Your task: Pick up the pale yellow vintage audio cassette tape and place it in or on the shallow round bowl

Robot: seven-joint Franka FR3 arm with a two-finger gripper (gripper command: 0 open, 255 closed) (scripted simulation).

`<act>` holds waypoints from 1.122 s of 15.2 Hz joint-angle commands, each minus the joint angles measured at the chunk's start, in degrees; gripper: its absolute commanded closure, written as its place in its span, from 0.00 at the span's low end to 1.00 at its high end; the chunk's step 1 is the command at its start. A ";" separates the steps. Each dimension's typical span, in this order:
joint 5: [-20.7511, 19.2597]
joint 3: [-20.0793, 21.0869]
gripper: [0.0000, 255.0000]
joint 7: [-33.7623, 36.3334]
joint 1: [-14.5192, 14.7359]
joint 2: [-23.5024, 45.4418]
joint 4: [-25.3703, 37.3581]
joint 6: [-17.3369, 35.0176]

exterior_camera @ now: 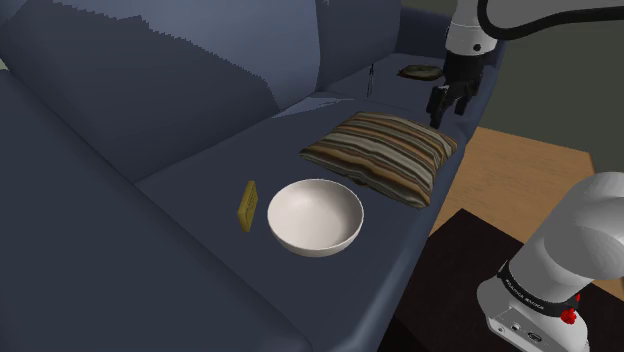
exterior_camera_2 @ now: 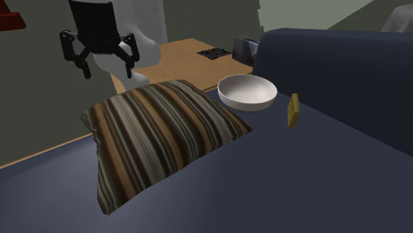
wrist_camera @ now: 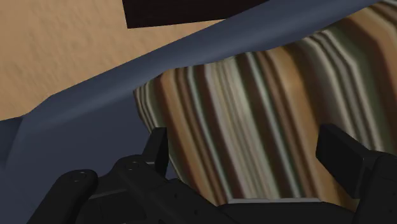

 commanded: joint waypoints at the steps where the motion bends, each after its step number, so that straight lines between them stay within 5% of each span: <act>1: 0.00 0.00 0.00 0.00 0.00 0.00 0.00 0.00; 17: 11.99 18.90 0.00 31.19 4.69 16.51 7.84 7.89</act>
